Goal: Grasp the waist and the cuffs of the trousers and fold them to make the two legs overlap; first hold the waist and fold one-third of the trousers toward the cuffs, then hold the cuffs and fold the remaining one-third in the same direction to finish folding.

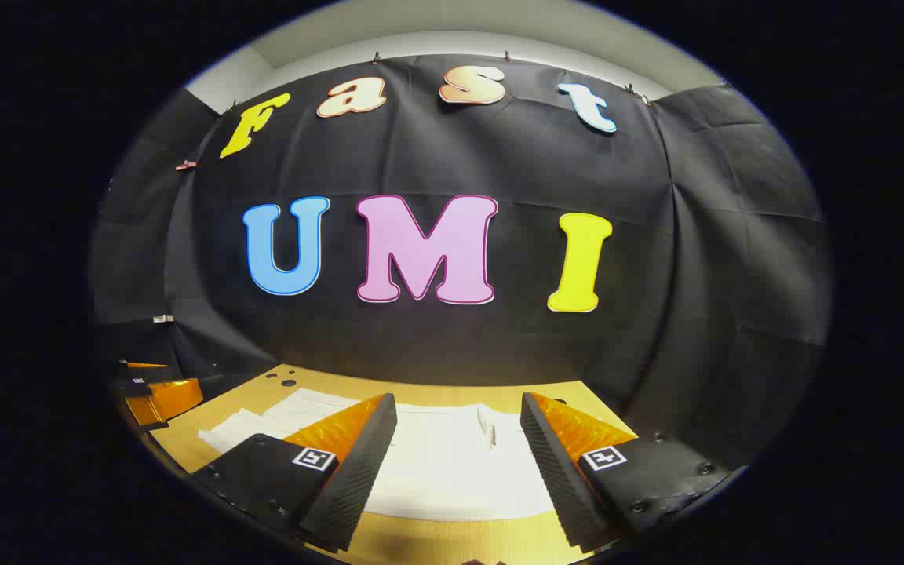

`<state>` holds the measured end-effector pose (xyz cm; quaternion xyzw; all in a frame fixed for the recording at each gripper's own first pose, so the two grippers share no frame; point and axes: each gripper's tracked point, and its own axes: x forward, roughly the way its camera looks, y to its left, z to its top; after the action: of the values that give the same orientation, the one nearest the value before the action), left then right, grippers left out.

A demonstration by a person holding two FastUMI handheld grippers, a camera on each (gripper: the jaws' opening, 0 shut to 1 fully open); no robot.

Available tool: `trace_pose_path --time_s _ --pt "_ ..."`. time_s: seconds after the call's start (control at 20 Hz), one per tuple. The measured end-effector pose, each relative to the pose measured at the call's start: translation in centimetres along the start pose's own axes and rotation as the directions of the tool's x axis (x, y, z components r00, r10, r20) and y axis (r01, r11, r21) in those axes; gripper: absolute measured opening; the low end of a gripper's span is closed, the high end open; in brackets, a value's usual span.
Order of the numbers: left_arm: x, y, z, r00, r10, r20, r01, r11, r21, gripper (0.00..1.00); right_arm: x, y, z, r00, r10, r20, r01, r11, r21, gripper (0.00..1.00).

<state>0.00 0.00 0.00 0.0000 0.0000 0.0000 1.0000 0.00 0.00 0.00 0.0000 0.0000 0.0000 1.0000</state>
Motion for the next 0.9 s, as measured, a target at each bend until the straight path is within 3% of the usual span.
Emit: trace_pose_path --time_s 0.5,0.9 --pt "2.4 1.0 1.2 0.999 0.012 0.043 -0.016 0.996 0.087 0.96 2.1 -2.9 -0.9 0.997 -0.077 -0.02 0.077 0.997 0.011 0.98" --pt "2.6 0.4 0.5 0.999 0.019 0.032 -0.021 0.997 0.07 0.96 3.1 -3.8 -0.1 0.999 -0.05 0.001 0.05 0.997 0.059 0.97"
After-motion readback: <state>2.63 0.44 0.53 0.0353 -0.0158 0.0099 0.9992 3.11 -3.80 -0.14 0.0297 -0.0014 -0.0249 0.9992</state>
